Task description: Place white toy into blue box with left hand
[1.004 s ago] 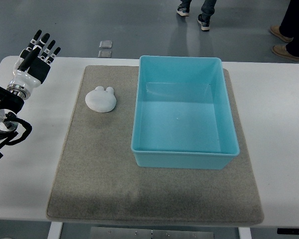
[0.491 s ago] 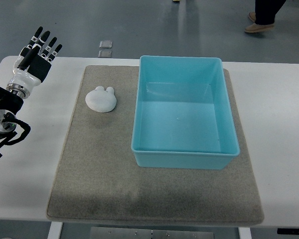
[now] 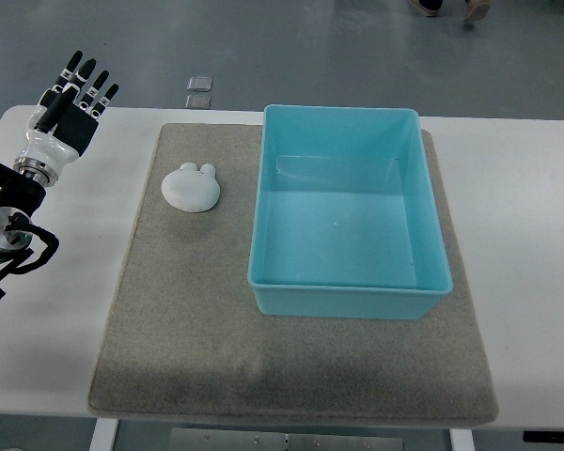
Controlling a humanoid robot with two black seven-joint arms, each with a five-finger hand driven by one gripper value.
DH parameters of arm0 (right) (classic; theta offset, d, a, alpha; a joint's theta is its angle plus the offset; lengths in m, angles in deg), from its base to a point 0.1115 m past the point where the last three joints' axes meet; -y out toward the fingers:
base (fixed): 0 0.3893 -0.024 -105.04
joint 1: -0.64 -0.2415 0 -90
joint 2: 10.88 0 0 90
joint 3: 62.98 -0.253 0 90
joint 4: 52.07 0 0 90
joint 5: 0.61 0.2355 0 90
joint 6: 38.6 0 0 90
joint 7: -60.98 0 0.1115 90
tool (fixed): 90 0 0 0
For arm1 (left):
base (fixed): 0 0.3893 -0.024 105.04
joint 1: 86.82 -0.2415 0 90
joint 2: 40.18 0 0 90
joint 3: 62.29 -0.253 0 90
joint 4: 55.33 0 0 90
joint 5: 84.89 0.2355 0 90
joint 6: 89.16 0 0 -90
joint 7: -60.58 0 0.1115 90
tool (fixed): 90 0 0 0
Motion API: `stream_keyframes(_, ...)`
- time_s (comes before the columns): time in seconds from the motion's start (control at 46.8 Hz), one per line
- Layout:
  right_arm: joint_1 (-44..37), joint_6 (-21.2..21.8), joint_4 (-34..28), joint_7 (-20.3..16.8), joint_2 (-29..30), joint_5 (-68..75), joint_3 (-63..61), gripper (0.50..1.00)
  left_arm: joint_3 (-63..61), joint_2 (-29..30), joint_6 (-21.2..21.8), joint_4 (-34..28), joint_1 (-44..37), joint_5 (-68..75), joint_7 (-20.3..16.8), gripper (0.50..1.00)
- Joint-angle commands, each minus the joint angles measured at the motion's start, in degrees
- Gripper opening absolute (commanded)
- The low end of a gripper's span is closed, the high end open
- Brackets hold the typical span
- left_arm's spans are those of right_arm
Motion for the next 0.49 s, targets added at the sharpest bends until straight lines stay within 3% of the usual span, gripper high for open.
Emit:
stream_keyframes(0.0,0.0,0.0,-0.05,0.0,0.0,0.0,0.0,0.936,0.0,0.0,-0.18,0.18,0.0,0.0,0.09,0.996)
stream_keyframes(0.47,0.0,0.0,0.04,0.0,0.0,0.0,0.0,0.936,-3.51,0.62,-0.18,0.54,0.26,0.17,0.01,0.992)
